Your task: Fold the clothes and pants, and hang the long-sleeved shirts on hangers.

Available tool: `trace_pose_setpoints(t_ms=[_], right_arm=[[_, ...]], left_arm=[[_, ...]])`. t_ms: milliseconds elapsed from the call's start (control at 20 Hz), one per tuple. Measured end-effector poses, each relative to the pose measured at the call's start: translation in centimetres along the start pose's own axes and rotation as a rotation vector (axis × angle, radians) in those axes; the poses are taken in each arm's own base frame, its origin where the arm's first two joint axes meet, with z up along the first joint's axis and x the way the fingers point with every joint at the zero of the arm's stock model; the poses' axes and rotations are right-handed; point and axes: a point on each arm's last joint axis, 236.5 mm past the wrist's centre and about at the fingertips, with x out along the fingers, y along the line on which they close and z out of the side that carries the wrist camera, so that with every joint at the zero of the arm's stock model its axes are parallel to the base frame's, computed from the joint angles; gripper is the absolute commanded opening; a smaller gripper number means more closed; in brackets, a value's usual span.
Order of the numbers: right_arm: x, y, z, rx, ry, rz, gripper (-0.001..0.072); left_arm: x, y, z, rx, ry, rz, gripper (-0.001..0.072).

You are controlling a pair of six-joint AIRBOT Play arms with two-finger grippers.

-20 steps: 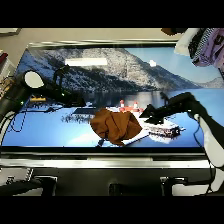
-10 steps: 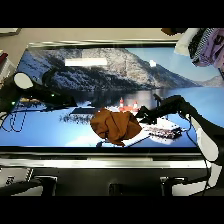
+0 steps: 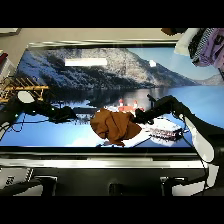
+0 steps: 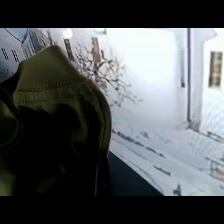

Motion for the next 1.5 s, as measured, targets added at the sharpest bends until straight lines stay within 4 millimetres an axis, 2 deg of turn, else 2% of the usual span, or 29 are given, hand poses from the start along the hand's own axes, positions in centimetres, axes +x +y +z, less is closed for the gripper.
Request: trace_pose_setpoints(t_ms=[200,400,450,500,550,600,750,850,950,1000,1100,1200,1350,1450,1500], right_arm=[[-1.5,-0.2,0.1,-0.018,-0.028,-0.044,0.003],[-2.9,1.0,-0.1,-0.005,-0.051,-0.032,0.003],[-3.2,1.2,-0.1,0.0,-0.053,-0.029,0.003],[-3.3,1.3,-0.3,0.01,-0.049,-0.028,0.003],[-3.4,1.4,-0.6,0.016,-0.042,-0.026,0.003],[-3.5,1.5,-0.8,0.021,-0.034,-0.024,0.0029],[-3.9,2.0,-1.3,0.025,-0.023,-0.019,0.0028],[-5.4,2.8,-0.8,-0.006,-0.059,-0.025,0.0027],[-8.6,4.3,0.7,-0.068,-0.152,-0.047,0.0027],[-11.0,5.6,1.5,-0.115,-0.218,-0.063,0.0027],[-16.9,8.9,2.9,-0.215,-0.385,-0.089,0.0027],[-23.9,12.8,3.1,-0.316,-0.579,-0.106,0.0027],[-34.2,17.6,0.7,-0.414,-0.871,-0.139,0.0027],[-40.8,19.7,-2.5,-0.45,-1.072,-0.164,0.0028],[-43.5,20.5,-4.3,-0.463,-1.159,-0.165,0.0028]], left_arm=[[2.2,-1.8,1.3,-0.018,-0.065,-0.116,0.0537],[6.1,-3.7,1.4,-0.029,-0.049,-0.196,0.0504],[7.3,-4.1,1.2,-0.034,-0.034,-0.207,0.045],[8.2,-4.4,1.1,-0.043,-0.025,-0.218,0.0357],[9.2,-4.7,0.9,-0.052,-0.011,-0.229,0.0167],[10.0,-5.1,0.5,-0.062,0.005,-0.245,0.0011],[10.7,-6.0,1.0,-0.066,-0.005,-0.284,0.001],[9.2,-6.4,2.7,-0.061,-0.056,-0.311,0.0009],[5.9,-7.0,5.4,-0.043,-0.151,-0.342,0.0009],[3.6,-7.4,6.9,-0.027,-0.208,-0.357,0.0009],[-2.7,-8.6,9.8,0.043,-0.357,-0.37,0.0009],[-9.7,-10.1,11.4,0.142,-0.509,-0.352,0.0009],[-20.3,-12.2,11.3,0.252,-0.732,-0.272,0.0009],[-26.7,-12.7,9.8,0.275,-0.872,-0.18,0.0009],[-29.7,-12.9,8.7,0.273,-0.942,-0.134,0.001]])
